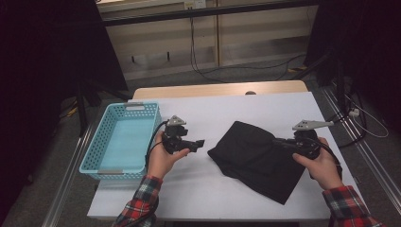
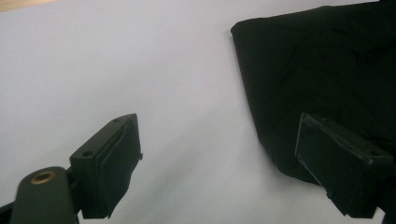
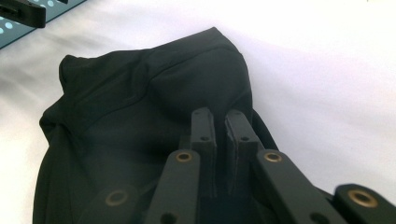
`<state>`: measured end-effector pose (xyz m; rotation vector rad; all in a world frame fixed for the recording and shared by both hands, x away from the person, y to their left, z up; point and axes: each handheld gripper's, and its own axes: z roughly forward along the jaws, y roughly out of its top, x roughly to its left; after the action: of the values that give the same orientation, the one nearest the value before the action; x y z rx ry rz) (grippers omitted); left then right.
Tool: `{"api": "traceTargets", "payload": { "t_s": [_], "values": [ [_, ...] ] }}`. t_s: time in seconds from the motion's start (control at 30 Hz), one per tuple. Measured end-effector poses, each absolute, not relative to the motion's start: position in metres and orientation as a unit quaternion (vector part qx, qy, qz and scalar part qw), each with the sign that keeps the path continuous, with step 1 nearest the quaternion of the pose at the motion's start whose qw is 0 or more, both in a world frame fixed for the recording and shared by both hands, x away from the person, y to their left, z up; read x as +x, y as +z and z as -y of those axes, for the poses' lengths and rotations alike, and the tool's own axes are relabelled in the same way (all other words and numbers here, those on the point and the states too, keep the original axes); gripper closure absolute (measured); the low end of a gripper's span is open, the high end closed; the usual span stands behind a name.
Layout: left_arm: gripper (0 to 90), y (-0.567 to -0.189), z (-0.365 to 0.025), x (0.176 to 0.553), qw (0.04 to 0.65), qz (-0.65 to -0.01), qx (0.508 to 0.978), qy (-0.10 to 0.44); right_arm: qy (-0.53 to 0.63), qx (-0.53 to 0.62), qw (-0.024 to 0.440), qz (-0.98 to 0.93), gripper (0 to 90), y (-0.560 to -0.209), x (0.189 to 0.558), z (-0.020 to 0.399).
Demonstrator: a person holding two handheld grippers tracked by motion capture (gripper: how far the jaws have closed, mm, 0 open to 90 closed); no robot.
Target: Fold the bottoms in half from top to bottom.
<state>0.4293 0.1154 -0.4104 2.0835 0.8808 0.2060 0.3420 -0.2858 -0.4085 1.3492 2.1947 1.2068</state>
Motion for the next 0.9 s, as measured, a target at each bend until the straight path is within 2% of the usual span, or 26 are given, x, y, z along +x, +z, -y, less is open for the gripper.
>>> {"api": "traceTargets", "payload": {
  "t_s": [0.9],
  "values": [
    [13.3, -0.411, -0.114, 0.43, 0.423, -0.346, 0.834, 0.083, 0.429, 0.475, 0.157, -0.752, 84.3, -0.402, 0.32, 0.302]
  ]
}}
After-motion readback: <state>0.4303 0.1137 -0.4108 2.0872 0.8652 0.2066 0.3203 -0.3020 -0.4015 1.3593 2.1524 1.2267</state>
